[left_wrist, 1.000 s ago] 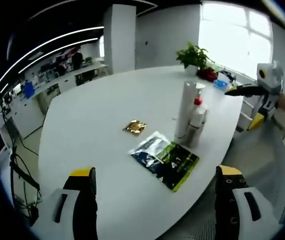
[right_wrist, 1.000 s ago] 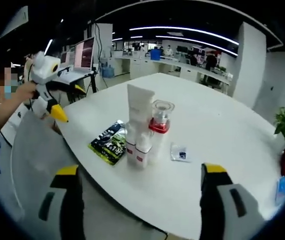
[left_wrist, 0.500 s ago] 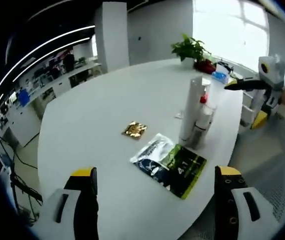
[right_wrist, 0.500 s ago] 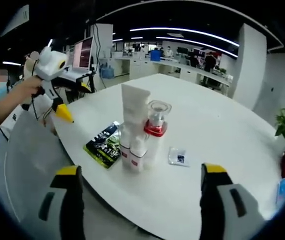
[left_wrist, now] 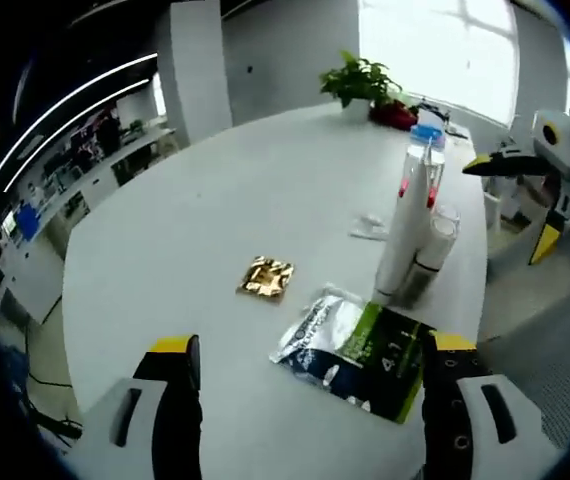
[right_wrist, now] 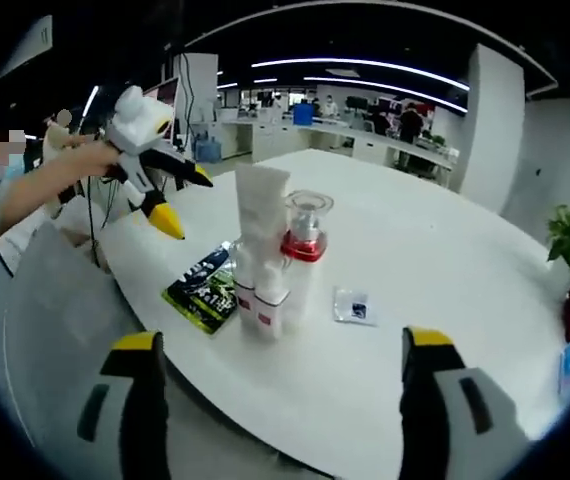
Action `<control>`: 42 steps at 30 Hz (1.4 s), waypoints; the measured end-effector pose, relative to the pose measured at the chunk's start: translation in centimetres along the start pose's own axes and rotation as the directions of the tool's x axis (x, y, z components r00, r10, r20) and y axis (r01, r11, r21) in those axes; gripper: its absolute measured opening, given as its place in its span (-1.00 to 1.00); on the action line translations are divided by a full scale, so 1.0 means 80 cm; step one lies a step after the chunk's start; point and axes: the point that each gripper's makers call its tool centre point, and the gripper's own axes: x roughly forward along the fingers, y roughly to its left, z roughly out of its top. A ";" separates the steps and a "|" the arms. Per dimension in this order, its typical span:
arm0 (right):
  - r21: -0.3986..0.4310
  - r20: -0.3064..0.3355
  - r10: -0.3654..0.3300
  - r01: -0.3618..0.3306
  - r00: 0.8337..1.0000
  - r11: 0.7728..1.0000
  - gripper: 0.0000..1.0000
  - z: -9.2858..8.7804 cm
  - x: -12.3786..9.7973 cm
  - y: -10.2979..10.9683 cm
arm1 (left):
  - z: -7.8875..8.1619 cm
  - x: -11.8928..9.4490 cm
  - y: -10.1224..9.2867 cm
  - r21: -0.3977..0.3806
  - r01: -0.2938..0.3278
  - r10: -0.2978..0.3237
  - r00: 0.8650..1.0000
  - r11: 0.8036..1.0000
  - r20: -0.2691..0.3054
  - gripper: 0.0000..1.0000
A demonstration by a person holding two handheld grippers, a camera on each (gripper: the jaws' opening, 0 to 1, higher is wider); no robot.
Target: Arrange the skincare products in the storage area until every visible bottle or jar stands upright without overlapping.
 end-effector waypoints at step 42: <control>0.020 -0.075 -0.040 0.041 0.996 0.999 0.99 -0.021 0.011 -0.016 | 0.034 0.123 0.033 0.190 0.162 -0.140 0.983 0.968 -0.121 0.18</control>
